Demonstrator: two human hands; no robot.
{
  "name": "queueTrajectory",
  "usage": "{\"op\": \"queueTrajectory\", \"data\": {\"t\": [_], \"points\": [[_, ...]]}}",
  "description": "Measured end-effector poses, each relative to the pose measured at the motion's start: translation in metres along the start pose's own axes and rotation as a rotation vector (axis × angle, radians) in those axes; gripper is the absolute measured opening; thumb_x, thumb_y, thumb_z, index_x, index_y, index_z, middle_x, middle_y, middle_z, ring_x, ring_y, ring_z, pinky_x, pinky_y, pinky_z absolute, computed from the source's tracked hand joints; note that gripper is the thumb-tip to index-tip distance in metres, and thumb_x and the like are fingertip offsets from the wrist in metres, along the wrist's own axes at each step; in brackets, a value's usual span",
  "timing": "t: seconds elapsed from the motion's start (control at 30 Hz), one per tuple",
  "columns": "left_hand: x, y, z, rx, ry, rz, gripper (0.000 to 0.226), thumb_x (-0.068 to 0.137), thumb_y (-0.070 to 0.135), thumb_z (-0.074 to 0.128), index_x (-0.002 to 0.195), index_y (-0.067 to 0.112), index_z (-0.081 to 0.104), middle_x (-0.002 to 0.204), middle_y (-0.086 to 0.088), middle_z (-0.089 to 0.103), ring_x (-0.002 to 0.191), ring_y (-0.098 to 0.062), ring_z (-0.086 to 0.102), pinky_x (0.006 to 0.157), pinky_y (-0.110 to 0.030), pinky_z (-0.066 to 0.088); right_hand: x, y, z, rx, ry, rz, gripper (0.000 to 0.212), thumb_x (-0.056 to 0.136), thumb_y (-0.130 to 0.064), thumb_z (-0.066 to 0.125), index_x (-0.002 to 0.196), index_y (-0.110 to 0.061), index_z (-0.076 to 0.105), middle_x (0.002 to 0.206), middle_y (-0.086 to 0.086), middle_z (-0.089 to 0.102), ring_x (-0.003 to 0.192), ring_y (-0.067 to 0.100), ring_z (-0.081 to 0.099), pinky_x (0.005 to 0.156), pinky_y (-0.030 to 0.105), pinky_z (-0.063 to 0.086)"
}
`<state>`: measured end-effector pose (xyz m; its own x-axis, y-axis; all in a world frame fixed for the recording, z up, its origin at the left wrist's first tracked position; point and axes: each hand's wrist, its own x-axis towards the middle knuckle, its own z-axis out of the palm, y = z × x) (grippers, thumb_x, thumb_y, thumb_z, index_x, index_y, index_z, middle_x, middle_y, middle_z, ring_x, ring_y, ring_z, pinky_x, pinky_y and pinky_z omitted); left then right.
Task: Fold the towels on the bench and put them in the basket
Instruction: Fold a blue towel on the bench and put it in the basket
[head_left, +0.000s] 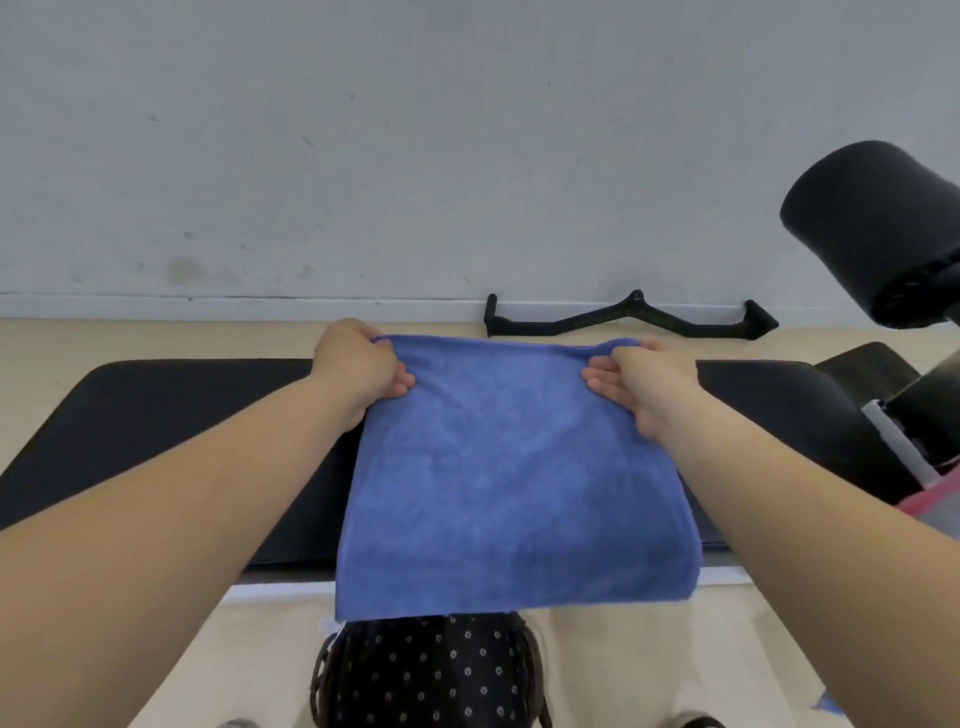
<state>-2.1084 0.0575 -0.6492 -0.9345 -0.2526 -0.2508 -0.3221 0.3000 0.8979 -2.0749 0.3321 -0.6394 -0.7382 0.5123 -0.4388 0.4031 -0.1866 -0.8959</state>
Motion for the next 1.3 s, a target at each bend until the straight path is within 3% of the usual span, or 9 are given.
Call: {"op": "queueTrajectory", "data": {"t": [0.17,0.3,0.47,0.63,0.9,0.97,1.03,1.13,1.3], "points": [[-0.023,-0.009,-0.008,0.295,-0.082,0.227,0.046,0.097,0.021,0.057,0.142,0.017,0.046,0.131,-0.002,0.06,0.11,-0.021,0.066,0.097,-0.039,0.055,-0.014,0.01,-0.01,-0.288,-0.132,-0.344,0.071,0.095,-0.005,0.052,0.158,-0.03,0.033,0.137,-0.004,0.058,0.106,0.014,0.07,0.083,0.023,0.057],[-0.099,-0.024,-0.021,0.736,-0.277,0.692,0.048,0.095,0.032,0.065,0.14,0.02,0.054,0.157,-0.001,0.04,0.143,-0.02,0.042,0.112,-0.031,0.037,-0.066,0.017,-0.029,-0.841,-0.279,-0.714,0.048,0.098,-0.021,0.055,0.146,-0.028,0.052,0.147,-0.013,0.053,0.131,0.008,0.052,0.103,0.023,0.04],[-0.161,-0.066,-0.034,1.064,-0.475,0.883,0.063,0.092,0.049,0.061,0.148,0.024,0.046,0.168,-0.003,0.023,0.155,-0.024,0.022,0.123,-0.042,0.03,-0.135,0.027,-0.048,-1.461,-0.569,-0.544,0.066,0.097,-0.051,0.06,0.154,-0.025,0.04,0.158,-0.003,0.037,0.144,0.02,0.039,0.115,0.035,0.036],[-0.153,-0.093,-0.034,1.263,-0.374,0.862,0.097,0.091,0.047,0.064,0.164,0.031,0.002,0.173,0.0,-0.003,0.16,-0.025,-0.001,0.129,-0.045,0.006,-0.16,0.052,-0.054,-1.548,-0.543,-0.438,0.079,0.094,-0.061,0.056,0.16,-0.032,0.023,0.166,0.001,0.018,0.155,0.025,0.014,0.121,0.047,0.03],[-0.143,-0.11,-0.038,1.389,-0.262,1.029,0.1,0.088,0.017,0.063,0.163,0.021,-0.003,0.172,-0.014,0.008,0.157,-0.038,0.012,0.126,-0.054,0.017,-0.158,0.093,-0.049,-1.736,-0.265,-0.68,0.098,0.08,-0.073,0.062,0.156,-0.034,0.015,0.155,0.005,0.018,0.141,0.032,0.024,0.11,0.056,0.034],[-0.148,-0.104,-0.039,1.357,-0.242,1.094,0.083,0.086,0.021,0.063,0.161,0.015,0.027,0.167,-0.016,0.027,0.151,-0.039,0.031,0.12,-0.057,0.03,-0.159,0.098,-0.042,-1.729,-0.233,-0.768,0.098,0.076,-0.072,0.066,0.152,-0.024,0.027,0.151,0.007,0.024,0.137,0.033,0.03,0.113,0.055,0.03],[-0.153,-0.101,-0.038,1.28,-0.228,1.231,0.052,0.082,0.014,0.063,0.133,0.01,0.061,0.146,-0.015,0.056,0.128,-0.037,0.057,0.103,-0.052,0.048,-0.163,0.104,-0.033,-1.679,-0.278,-0.863,0.098,0.075,-0.069,0.069,0.15,-0.016,0.035,0.147,0.007,0.033,0.133,0.033,0.038,0.112,0.053,0.032],[-0.162,-0.099,-0.039,1.153,-0.158,1.374,0.021,0.081,0.006,0.048,0.091,0.013,0.065,0.1,-0.007,0.065,0.084,-0.029,0.059,0.074,-0.042,0.049,-0.169,0.11,-0.023,-1.611,-0.357,-0.937,0.1,0.072,-0.07,0.069,0.151,-0.018,0.037,0.142,0.005,0.042,0.129,0.033,0.044,0.112,0.056,0.035],[-0.166,-0.082,-0.05,1.064,-0.018,1.319,0.028,0.082,0.01,0.042,0.09,0.014,0.069,0.076,0.0,0.059,0.065,-0.025,0.054,0.055,-0.036,0.035,-0.173,0.109,-0.011,-1.616,-0.301,-0.881,0.08,0.074,-0.063,0.071,0.135,-0.015,0.051,0.126,0.007,0.052,0.116,0.036,0.053,0.104,0.059,0.041]]}}
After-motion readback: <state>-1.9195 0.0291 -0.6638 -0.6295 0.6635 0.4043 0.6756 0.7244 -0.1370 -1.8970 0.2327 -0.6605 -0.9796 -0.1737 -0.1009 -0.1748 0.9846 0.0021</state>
